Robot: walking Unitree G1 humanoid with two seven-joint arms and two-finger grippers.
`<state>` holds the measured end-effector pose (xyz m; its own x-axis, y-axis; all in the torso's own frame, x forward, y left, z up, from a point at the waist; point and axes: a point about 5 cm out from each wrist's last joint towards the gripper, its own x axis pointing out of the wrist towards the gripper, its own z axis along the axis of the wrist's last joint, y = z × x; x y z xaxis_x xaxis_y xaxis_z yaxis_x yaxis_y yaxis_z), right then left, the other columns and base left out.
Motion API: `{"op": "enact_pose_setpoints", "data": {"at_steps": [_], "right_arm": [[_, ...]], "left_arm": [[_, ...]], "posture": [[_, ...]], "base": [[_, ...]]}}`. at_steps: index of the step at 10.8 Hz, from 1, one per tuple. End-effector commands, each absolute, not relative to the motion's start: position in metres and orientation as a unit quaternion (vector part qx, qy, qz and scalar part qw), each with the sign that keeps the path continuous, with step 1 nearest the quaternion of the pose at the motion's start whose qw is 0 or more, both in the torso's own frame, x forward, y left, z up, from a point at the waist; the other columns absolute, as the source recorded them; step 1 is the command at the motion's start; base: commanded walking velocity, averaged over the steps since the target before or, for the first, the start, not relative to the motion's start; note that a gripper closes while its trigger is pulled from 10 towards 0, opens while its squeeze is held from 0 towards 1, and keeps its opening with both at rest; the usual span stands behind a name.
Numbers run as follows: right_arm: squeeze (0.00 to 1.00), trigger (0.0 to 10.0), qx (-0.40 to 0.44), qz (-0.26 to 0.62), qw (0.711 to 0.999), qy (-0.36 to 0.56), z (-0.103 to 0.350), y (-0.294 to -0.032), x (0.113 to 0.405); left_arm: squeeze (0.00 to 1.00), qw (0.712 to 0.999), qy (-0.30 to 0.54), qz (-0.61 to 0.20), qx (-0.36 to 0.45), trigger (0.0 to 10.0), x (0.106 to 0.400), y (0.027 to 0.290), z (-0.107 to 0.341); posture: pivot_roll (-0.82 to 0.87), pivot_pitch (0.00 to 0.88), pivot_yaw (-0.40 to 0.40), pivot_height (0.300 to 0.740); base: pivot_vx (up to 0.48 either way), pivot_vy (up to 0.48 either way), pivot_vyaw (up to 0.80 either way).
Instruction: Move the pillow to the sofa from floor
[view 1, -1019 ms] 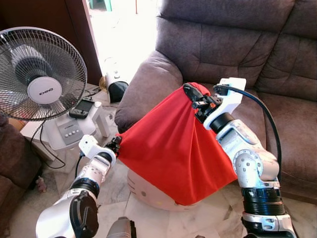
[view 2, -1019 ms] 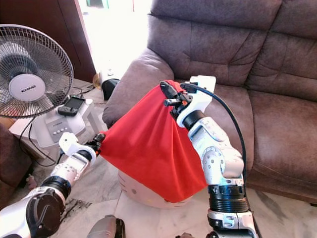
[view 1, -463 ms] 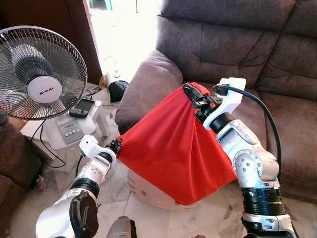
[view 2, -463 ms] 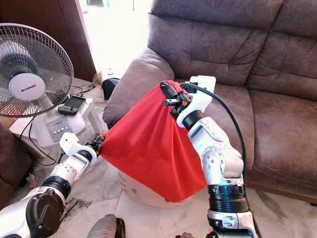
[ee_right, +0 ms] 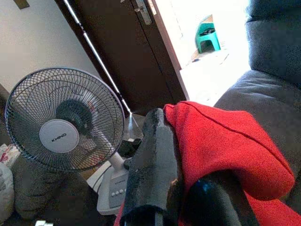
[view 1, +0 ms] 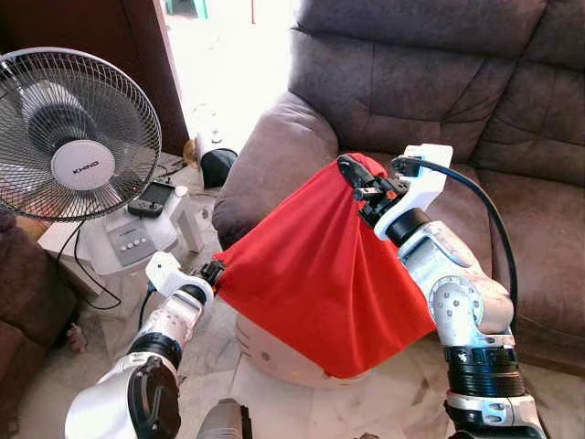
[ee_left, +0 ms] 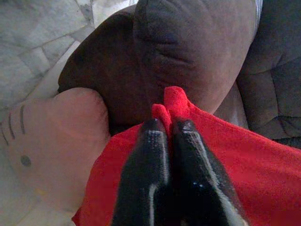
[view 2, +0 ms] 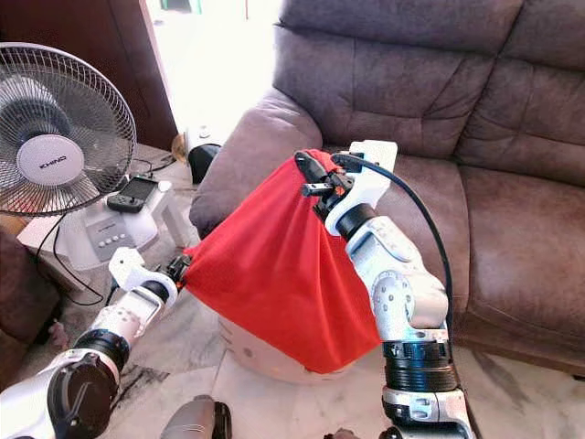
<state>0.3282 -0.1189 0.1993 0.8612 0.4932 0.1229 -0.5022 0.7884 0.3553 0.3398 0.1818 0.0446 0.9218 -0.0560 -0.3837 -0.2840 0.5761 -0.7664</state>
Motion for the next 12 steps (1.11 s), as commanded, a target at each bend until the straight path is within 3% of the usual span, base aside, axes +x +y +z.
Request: {"op": "enact_pose_setpoints", "data": {"at_steps": [1,3,4,5,6,8,9,12], "right_arm": [[0.00,10.0,0.185,0.265,0.942,-0.087,0.227,-0.122,0.327],[0.00,10.0,0.161,0.221,0.960,-0.066,0.213,-0.129,0.333],[0.00,10.0,0.132,0.161,0.977,-0.043,0.195,-0.143,0.337],[0.00,10.0,0.110,0.129,0.985,-0.034,0.186,-0.152,0.338],[0.00,10.0,0.090,0.100,0.991,-0.024,0.176,-0.158,0.338],[0.00,10.0,0.059,0.045,0.997,-0.006,0.149,-0.172,0.330],[0.00,10.0,0.072,0.004,0.997,-0.002,0.134,-0.182,0.323],[0.00,10.0,0.085,-0.021,0.996,0.009,0.100,-0.182,0.305]], "left_arm": [[0.00,0.876,0.190,0.082,-0.436,0.0,0.335,0.191,0.040],[0.00,0.899,0.146,0.108,-0.399,0.0,0.338,0.201,0.049],[0.00,0.921,0.074,0.141,-0.357,0.0,0.341,0.217,0.067],[0.00,0.935,0.041,0.139,-0.323,7.8,0.343,0.219,0.078],[0.00,0.946,0.018,0.130,-0.296,10.0,0.345,0.217,0.087],[0.00,0.971,-0.030,0.095,-0.217,10.0,0.350,0.204,0.109],[0.00,0.987,-0.052,0.062,-0.136,10.0,0.350,0.195,0.117],[0.00,0.997,-0.075,0.012,-0.029,10.0,0.344,0.181,0.123]], "posture": [[0.06,0.090,-0.026,0.693],[0.06,0.090,-0.026,0.693],[0.06,0.092,-0.027,0.693],[0.06,0.092,-0.027,0.693],[0.06,0.091,-0.029,0.693],[0.06,0.088,-0.029,0.693],[0.06,0.085,-0.027,0.693],[0.07,0.086,-0.028,0.693]], "base": [[0.000,0.000,0.00],[0.000,0.000,0.00],[0.000,0.000,0.00],[0.000,0.000,0.00],[0.000,0.000,0.00],[0.000,0.000,0.00],[0.000,0.000,0.00],[0.000,0.000,0.00]]}}
